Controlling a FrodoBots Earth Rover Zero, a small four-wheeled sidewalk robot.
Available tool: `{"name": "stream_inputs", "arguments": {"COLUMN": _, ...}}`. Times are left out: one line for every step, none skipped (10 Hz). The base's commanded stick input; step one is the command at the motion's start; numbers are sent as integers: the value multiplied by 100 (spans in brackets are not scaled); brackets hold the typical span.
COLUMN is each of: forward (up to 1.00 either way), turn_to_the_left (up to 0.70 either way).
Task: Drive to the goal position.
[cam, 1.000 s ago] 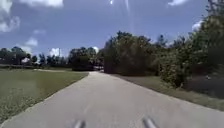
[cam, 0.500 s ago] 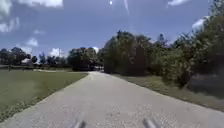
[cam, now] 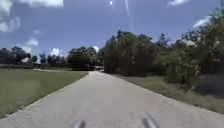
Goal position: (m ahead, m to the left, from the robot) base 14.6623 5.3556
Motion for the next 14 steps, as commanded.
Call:
{"name": "stream_inputs", "arguments": {"forward": 50, "turn_to_the_left": 0}}
{"name": "stream_inputs", "arguments": {"forward": 50, "turn_to_the_left": 0}}
{"name": "stream_inputs", "arguments": {"forward": 50, "turn_to_the_left": 0}}
{"name": "stream_inputs", "arguments": {"forward": 50, "turn_to_the_left": 0}}
{"name": "stream_inputs", "arguments": {"forward": 50, "turn_to_the_left": 0}}
{"name": "stream_inputs", "arguments": {"forward": 50, "turn_to_the_left": 0}}
{"name": "stream_inputs", "arguments": {"forward": 50, "turn_to_the_left": 0}}
{"name": "stream_inputs", "arguments": {"forward": 50, "turn_to_the_left": 0}}
{"name": "stream_inputs", "arguments": {"forward": 50, "turn_to_the_left": 0}}
{"name": "stream_inputs", "arguments": {"forward": 50, "turn_to_the_left": 0}}
{"name": "stream_inputs", "arguments": {"forward": 50, "turn_to_the_left": 0}}
{"name": "stream_inputs", "arguments": {"forward": 50, "turn_to_the_left": 0}}
{"name": "stream_inputs", "arguments": {"forward": 50, "turn_to_the_left": 0}}
{"name": "stream_inputs", "arguments": {"forward": 50, "turn_to_the_left": 0}}
